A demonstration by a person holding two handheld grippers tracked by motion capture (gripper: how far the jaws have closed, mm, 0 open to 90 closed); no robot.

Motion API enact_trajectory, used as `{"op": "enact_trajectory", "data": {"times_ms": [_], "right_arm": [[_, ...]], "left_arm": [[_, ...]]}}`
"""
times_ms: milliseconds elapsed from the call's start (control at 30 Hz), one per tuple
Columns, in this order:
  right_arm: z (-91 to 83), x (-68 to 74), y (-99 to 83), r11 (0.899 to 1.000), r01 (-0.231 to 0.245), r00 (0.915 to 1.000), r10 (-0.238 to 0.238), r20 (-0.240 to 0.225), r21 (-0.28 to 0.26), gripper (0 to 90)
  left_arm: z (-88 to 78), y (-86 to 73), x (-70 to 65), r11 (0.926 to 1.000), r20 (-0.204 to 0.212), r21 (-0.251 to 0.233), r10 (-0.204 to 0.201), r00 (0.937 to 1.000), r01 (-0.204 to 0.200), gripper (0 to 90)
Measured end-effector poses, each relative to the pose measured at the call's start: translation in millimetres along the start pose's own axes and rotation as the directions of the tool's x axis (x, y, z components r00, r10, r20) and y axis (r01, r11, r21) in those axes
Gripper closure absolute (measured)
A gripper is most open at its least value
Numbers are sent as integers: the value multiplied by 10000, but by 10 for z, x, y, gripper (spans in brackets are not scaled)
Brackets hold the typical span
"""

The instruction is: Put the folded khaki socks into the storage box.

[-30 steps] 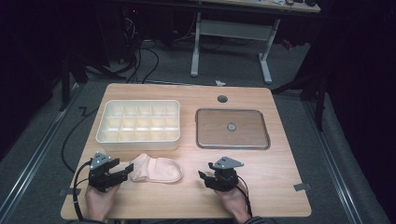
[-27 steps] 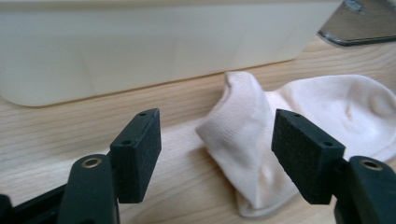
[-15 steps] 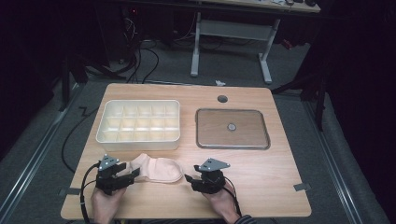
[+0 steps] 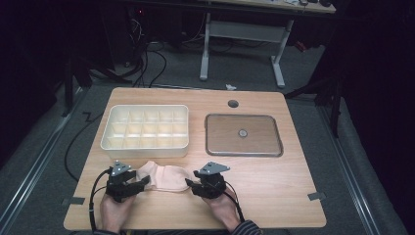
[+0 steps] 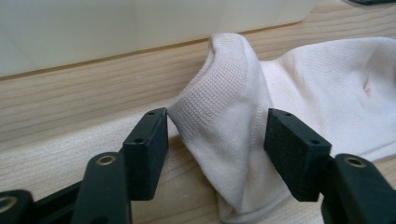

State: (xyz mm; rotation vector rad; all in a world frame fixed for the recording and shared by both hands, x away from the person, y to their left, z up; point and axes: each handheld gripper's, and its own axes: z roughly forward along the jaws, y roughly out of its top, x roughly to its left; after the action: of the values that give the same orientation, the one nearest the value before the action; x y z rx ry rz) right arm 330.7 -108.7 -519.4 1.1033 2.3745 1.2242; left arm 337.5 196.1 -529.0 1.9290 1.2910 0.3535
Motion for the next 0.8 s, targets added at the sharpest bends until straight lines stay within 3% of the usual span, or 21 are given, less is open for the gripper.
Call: {"op": "enact_trajectory", "data": {"times_ms": [133,267,567,800], "right_arm": [[77,-15,-16,9992,-3,10000,2,13,404,642],[85,-19,-16,9994,-2,10000,3,-40,359,681],[125,-21,-30,9971,58,9999,-47,-143,752,821],[128,-22,-32,9971,87,9998,-74,-172,758,860]], "left_arm": [[4,0,9,10000,30,92,-20,10000,20,489],[4,-6,8,10000,42,91,0,10000,-1,533],[11,-14,-11,9997,260,163,199,9995,-203,723],[15,-12,-28,9994,450,172,306,9985,-314,800]]}}
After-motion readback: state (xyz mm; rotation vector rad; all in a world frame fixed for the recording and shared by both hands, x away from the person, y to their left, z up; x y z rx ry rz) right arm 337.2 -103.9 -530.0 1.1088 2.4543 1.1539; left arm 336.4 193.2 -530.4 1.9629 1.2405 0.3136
